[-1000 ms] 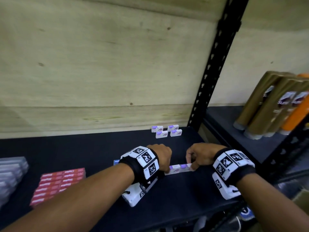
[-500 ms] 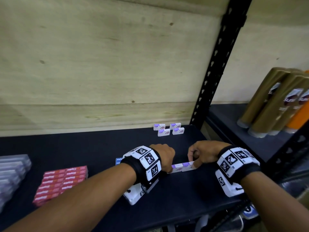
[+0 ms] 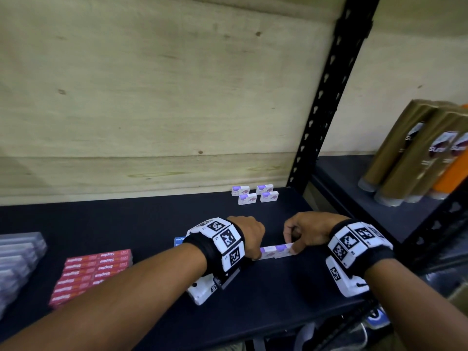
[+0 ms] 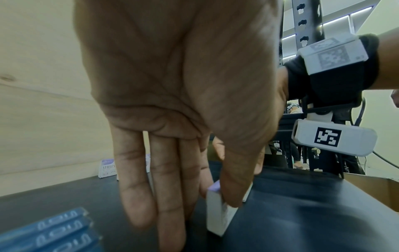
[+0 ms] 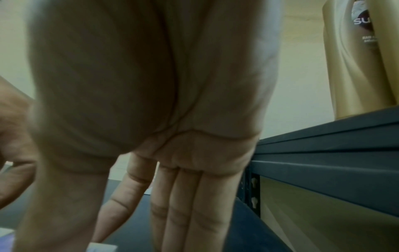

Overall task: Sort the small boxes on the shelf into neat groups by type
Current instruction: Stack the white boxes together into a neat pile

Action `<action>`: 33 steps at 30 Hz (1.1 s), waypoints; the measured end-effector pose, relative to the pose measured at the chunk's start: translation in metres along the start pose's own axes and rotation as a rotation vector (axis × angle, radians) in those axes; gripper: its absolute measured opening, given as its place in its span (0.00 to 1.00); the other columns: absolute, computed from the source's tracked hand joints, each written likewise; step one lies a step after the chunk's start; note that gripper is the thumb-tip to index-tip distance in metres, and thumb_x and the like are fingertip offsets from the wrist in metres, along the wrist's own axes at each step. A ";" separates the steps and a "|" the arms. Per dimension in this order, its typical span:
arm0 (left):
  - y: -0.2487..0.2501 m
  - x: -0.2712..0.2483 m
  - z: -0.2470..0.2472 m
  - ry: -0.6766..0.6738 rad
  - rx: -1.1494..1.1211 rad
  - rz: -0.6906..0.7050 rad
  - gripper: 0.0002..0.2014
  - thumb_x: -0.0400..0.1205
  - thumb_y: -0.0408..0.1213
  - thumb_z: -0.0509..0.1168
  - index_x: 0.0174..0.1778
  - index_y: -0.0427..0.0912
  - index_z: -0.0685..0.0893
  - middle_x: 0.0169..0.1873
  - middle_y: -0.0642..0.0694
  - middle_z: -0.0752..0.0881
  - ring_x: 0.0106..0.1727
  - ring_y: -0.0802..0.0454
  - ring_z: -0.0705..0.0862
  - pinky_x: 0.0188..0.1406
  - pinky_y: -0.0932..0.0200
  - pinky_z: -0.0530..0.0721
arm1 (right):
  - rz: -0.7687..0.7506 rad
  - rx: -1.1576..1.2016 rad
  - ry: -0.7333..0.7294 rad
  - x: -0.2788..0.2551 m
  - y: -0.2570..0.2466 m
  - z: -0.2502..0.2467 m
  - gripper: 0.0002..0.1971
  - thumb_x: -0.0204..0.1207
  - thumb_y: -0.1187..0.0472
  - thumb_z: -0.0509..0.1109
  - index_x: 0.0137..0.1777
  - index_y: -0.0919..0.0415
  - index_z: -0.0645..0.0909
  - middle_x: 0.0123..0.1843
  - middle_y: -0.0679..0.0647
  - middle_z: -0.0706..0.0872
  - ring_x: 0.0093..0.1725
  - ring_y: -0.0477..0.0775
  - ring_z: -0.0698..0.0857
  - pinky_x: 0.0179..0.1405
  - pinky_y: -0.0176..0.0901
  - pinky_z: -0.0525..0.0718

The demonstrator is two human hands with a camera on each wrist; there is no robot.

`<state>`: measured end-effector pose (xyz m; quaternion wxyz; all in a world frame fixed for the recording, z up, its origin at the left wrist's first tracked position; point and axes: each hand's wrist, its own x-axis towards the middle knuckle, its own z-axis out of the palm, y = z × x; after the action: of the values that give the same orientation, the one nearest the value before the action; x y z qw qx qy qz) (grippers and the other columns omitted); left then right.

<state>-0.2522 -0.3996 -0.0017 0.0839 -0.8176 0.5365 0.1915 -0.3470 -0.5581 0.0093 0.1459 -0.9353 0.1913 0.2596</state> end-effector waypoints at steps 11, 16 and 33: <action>0.000 0.002 -0.001 -0.005 0.006 0.000 0.15 0.78 0.47 0.70 0.58 0.45 0.83 0.54 0.46 0.85 0.53 0.45 0.85 0.50 0.51 0.85 | 0.006 0.018 -0.013 0.000 -0.002 -0.002 0.10 0.69 0.56 0.82 0.44 0.46 0.83 0.43 0.42 0.85 0.46 0.46 0.83 0.60 0.46 0.83; -0.001 0.001 -0.002 -0.010 0.005 0.002 0.15 0.78 0.47 0.70 0.57 0.45 0.83 0.53 0.47 0.85 0.52 0.46 0.85 0.52 0.50 0.86 | 0.019 0.011 -0.011 0.000 -0.003 -0.003 0.10 0.69 0.57 0.82 0.44 0.46 0.83 0.42 0.42 0.84 0.44 0.44 0.82 0.58 0.46 0.82; -0.049 0.046 -0.051 0.284 0.007 -0.094 0.14 0.79 0.49 0.68 0.59 0.51 0.83 0.55 0.49 0.85 0.54 0.45 0.84 0.45 0.56 0.79 | 0.029 -0.066 0.293 0.050 0.008 -0.067 0.10 0.75 0.64 0.76 0.54 0.51 0.85 0.48 0.46 0.84 0.52 0.51 0.84 0.54 0.40 0.80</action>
<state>-0.1801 -0.4352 0.0227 0.0187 -0.8603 0.5049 0.0678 -0.2815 -0.6043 0.0361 0.0816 -0.9646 0.2154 0.1285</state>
